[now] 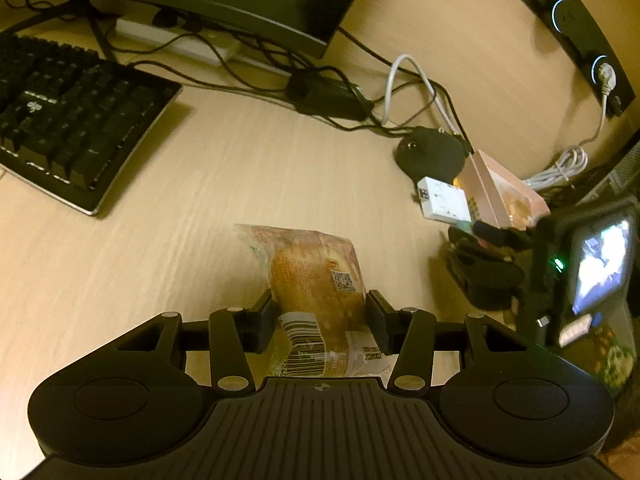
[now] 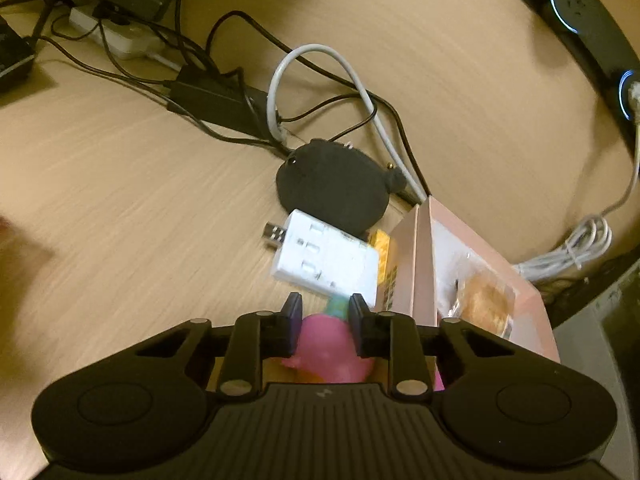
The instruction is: Organize objects
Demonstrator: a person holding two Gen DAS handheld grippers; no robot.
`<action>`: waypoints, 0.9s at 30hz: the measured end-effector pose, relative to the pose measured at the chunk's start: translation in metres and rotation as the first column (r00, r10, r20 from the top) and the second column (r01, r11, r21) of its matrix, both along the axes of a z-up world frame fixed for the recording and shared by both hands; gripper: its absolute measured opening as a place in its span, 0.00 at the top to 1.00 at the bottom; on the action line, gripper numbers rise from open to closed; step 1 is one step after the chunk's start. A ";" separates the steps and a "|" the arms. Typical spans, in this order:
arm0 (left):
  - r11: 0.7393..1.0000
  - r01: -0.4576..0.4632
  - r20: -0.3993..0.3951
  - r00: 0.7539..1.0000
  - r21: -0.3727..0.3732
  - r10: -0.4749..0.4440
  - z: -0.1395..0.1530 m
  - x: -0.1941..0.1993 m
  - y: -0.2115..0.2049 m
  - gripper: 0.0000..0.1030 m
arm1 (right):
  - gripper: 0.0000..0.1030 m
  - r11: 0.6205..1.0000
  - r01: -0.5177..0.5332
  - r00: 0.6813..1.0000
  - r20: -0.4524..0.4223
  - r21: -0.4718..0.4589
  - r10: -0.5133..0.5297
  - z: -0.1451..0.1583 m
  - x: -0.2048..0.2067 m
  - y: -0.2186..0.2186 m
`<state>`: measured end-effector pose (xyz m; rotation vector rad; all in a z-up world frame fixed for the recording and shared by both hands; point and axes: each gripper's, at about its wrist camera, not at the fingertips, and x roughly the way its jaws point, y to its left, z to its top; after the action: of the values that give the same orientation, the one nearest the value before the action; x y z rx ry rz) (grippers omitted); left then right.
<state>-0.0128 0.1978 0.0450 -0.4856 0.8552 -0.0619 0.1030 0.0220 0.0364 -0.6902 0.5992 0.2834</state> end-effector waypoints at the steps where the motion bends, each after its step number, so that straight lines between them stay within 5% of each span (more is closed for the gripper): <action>1: 1.000 0.006 -0.002 1.000 -0.006 -0.006 -0.001 0.001 -0.002 0.49 | 0.76 1.000 -0.002 1.000 -0.007 0.007 0.002 0.001 -0.005 -0.003; 15: 0.993 0.114 -0.003 0.993 -0.011 -0.114 -0.004 0.020 -0.055 0.49 | 0.75 0.989 0.003 0.997 -0.083 0.147 0.009 0.021 -0.076 -0.091; 18: 0.994 0.110 -0.023 0.994 0.016 -0.110 -0.004 0.021 -0.068 0.50 | 0.47 0.983 0.039 0.997 -0.077 0.179 -0.025 0.024 -0.082 -0.116; 22: 0.994 0.108 -0.022 0.994 0.034 -0.108 -0.002 0.019 -0.079 0.50 | 0.23 0.965 0.075 0.989 -0.143 0.251 -0.040 0.026 -0.087 -0.147; 27: 0.993 0.108 -0.012 0.994 0.049 -0.107 0.004 0.015 -0.087 0.50 | 0.15 0.942 0.096 0.978 -0.208 0.322 -0.028 0.024 -0.092 -0.168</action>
<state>0.0025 0.1111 0.0485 -0.3936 0.8898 -0.1370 0.0111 -0.1461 0.0601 -0.3180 0.7443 0.3876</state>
